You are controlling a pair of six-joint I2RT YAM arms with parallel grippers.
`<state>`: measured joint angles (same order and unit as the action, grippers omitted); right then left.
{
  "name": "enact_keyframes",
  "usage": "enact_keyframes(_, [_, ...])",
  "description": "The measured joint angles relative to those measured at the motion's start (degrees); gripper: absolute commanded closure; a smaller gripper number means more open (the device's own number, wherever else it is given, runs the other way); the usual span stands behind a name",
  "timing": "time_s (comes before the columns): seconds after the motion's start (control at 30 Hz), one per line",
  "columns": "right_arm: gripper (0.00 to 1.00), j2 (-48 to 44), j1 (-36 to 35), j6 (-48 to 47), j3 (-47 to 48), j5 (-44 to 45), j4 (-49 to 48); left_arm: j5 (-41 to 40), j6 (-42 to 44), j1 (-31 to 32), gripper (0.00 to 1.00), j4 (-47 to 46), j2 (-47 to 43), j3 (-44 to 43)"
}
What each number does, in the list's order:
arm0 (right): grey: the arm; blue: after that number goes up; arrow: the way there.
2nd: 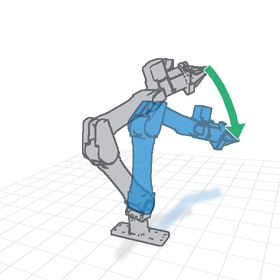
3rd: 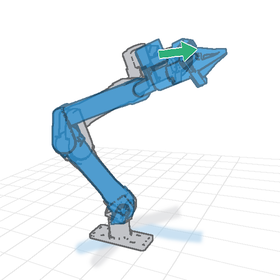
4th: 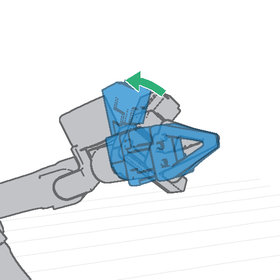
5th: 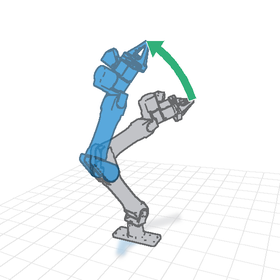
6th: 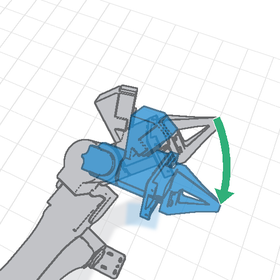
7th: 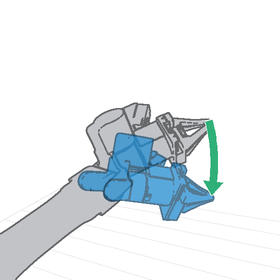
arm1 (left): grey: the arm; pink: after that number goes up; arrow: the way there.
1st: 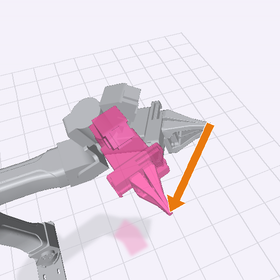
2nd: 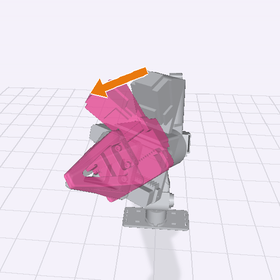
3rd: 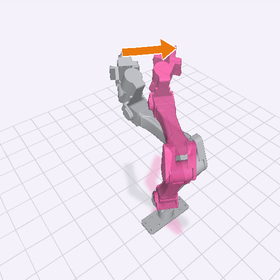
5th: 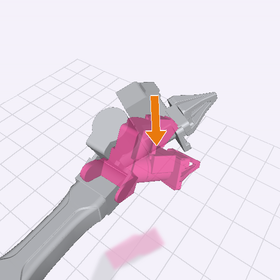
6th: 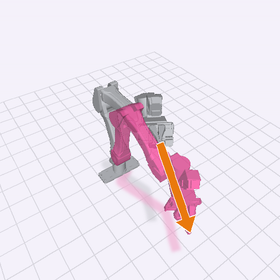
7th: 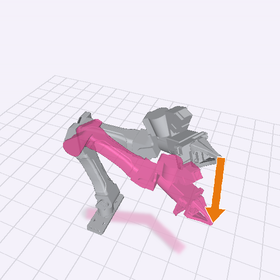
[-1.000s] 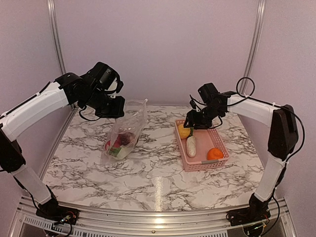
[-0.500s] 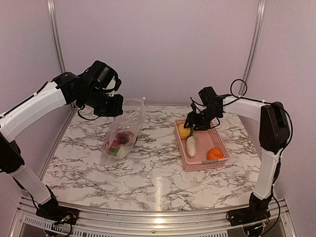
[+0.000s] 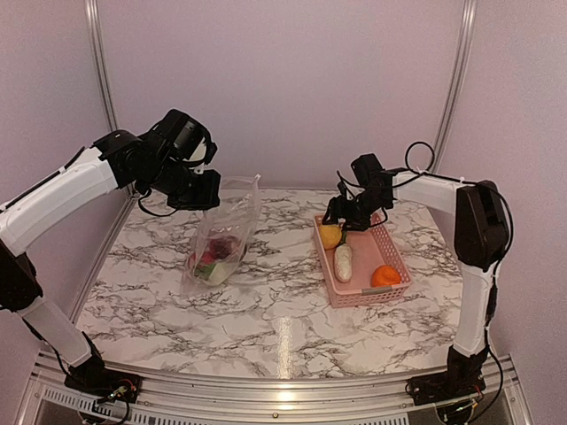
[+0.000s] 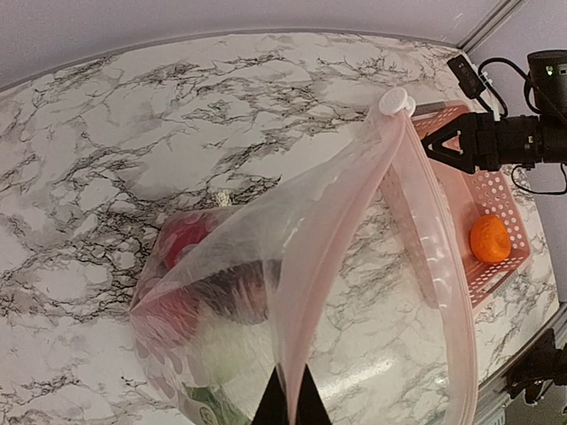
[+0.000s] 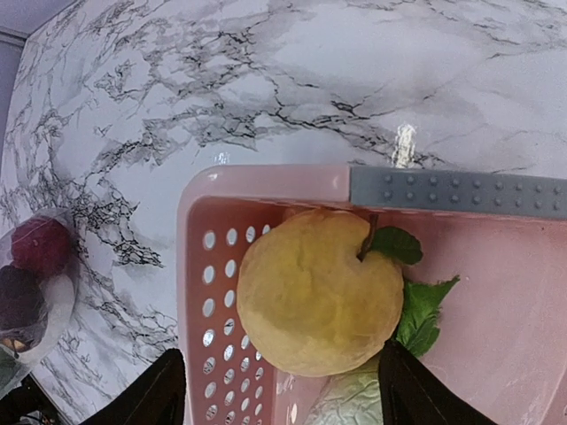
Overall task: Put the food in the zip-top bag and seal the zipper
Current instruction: Pick up the fake fruit from the bin.
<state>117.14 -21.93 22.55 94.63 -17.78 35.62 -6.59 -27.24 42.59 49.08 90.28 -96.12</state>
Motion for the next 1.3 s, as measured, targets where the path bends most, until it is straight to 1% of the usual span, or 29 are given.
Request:
enact_keyframes(0.6, [0.25,3.3,0.0,0.6,1.9,0.3,0.0,0.0,-0.6,0.0,1.0,0.0,-1.3,1.2])
enact_keyframes(0.8, [0.21,5.1,0.0,0.8,2.9,0.7,0.0,0.0,-0.7,0.0,1.0,0.0,-1.3,1.2])
enact_keyframes(1.0, [0.21,6.6,0.0,1.0,3.1,1.0,0.0,0.0,-0.7,0.0,1.0,0.0,-1.3,1.2])
enact_keyframes(1.17, [0.3,7.3,0.0,1.1,3.6,0.9,0.1,0.0,-0.6,0.0,1.0,0.0,-1.3,1.2])
enact_keyframes(1.3, [0.4,7.4,0.0,1.2,3.9,1.0,0.3,0.1,-0.6,0.0,1.0,0.0,-1.3,1.2])
